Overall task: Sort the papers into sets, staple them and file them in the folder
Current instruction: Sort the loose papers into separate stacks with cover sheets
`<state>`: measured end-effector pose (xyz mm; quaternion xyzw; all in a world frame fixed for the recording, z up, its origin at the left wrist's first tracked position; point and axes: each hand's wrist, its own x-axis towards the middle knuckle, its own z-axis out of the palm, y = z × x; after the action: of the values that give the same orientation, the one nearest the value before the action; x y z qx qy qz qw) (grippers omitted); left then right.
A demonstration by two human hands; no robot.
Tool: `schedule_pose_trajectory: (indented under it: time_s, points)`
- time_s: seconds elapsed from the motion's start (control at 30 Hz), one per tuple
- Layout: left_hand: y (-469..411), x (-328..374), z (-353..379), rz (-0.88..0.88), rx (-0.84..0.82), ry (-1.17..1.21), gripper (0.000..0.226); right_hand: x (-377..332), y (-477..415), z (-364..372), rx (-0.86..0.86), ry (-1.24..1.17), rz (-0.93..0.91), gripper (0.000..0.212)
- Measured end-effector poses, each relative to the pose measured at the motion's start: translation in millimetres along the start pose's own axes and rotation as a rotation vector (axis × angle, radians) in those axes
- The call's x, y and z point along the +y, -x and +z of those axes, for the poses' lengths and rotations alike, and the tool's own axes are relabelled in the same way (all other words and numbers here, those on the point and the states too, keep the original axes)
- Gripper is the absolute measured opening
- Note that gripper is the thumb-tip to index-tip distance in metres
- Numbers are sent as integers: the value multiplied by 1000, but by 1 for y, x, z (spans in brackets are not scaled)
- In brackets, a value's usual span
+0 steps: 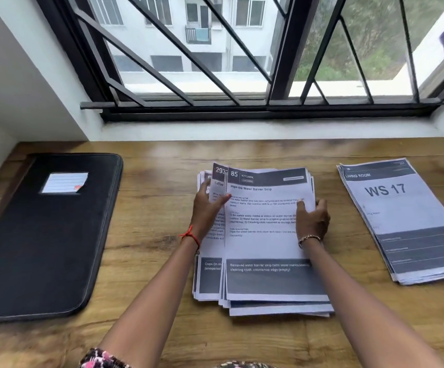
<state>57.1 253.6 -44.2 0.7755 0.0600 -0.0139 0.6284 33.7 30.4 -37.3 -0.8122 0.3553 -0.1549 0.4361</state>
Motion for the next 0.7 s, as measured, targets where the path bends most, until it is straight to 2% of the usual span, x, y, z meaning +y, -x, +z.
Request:
schedule_pose_trajectory:
  time_s: [0.03, 0.1, 0.2, 0.33, 0.47, 0.57, 0.67, 0.7]
  points:
    - [-1, 0, 1, -29, -52, -9, 91, -2, 1, 2, 1, -28, -7, 30]
    - [-1, 4, 3, -49, -145, -1, 87, -6, 3, 5, -3, -87, -22, 28]
    - [6, 13, 12, -19, -210, 118, 41, -10, 3, 9, -29, -160, -29, 25]
    - [7, 16, 25, 147, -173, 73, 6, -9, -3, 10, -20, -215, -29, 33]
    - [13, 25, 32, 122, -246, 165, 32, -11, -6, 4, -26, -225, -10, 44]
    - [15, 24, 29, 120, -253, 184, 15, -9, -8, 3, -16, -202, -18, 36]
    - [12, 27, 21, 85, -272, 159, 17, -5, -8, 3, -20, -174, -7, 35]
    - [11, 27, 17, 70, -269, 127, 7, -3, -7, 4, -22, -169, -13, 35]
